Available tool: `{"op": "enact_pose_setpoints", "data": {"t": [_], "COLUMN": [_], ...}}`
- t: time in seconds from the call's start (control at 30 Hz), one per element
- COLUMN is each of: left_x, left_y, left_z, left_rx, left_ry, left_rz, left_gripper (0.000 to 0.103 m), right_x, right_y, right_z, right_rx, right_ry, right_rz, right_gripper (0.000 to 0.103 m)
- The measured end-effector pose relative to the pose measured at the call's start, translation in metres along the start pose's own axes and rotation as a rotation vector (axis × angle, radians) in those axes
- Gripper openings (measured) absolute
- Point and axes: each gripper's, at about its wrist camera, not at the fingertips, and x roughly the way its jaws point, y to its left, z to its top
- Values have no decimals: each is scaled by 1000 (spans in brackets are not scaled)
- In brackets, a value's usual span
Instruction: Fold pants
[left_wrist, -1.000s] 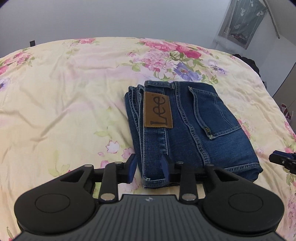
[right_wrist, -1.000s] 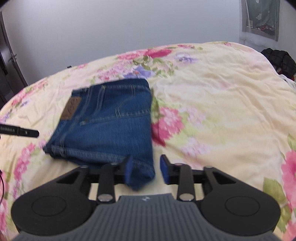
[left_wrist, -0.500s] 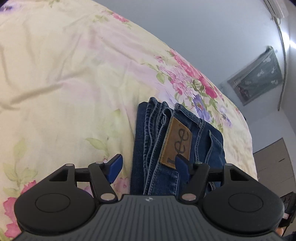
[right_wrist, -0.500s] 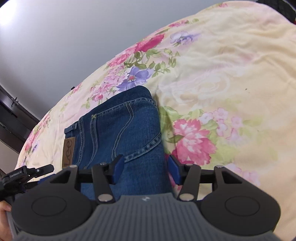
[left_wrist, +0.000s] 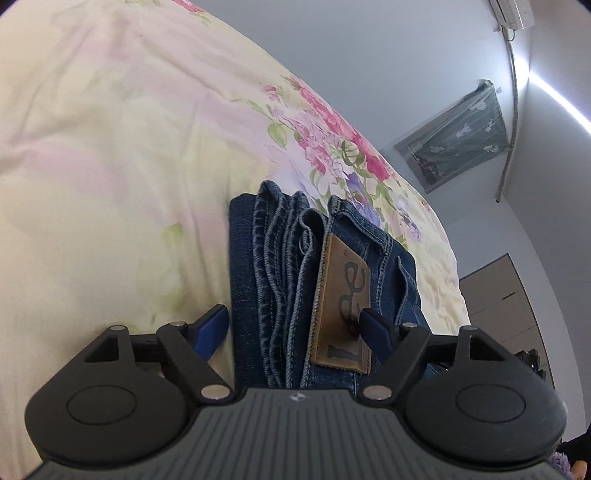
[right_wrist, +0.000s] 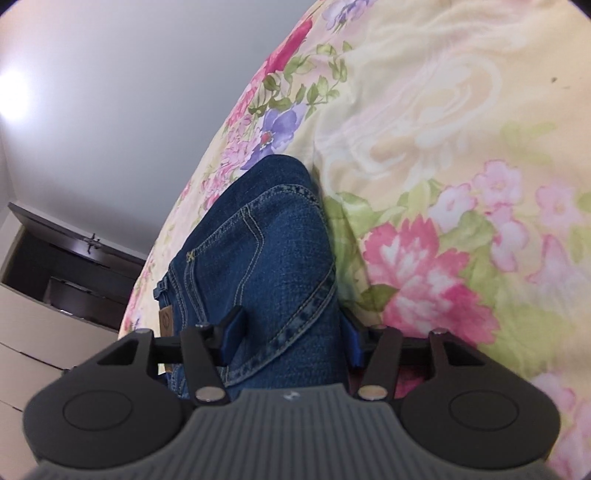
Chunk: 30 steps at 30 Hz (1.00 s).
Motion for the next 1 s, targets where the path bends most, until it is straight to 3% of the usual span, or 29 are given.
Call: {"op": "enact_pose_setpoints", "data": {"t": [0.1,0.27,0.37,0.67,1.0], "left_x": [6,1,-6,-43,-164], "left_y": [-4,-11,-24,-60,-91], "left_z": [-2,-2,-1,5,18], "left_rx": [5,1,31,88,160], "left_ry": [4,1,-16,-8,-23], "left_rz": [5,7,33,84,168], "left_gripper": [86,49,38,32,32], "right_x": [2,-2,-7,-34,-51], "right_y": [1,11,22,73,166], "right_z": [1,-2,-2,-9,-57], "right_rx": [-8,-57,-88,-168,-248], "right_ry": [-1,-18,-30,-38,-17], "right_rz": [1,-23,-25,-46,37], "right_gripper": [46,35,25,21,21]}}
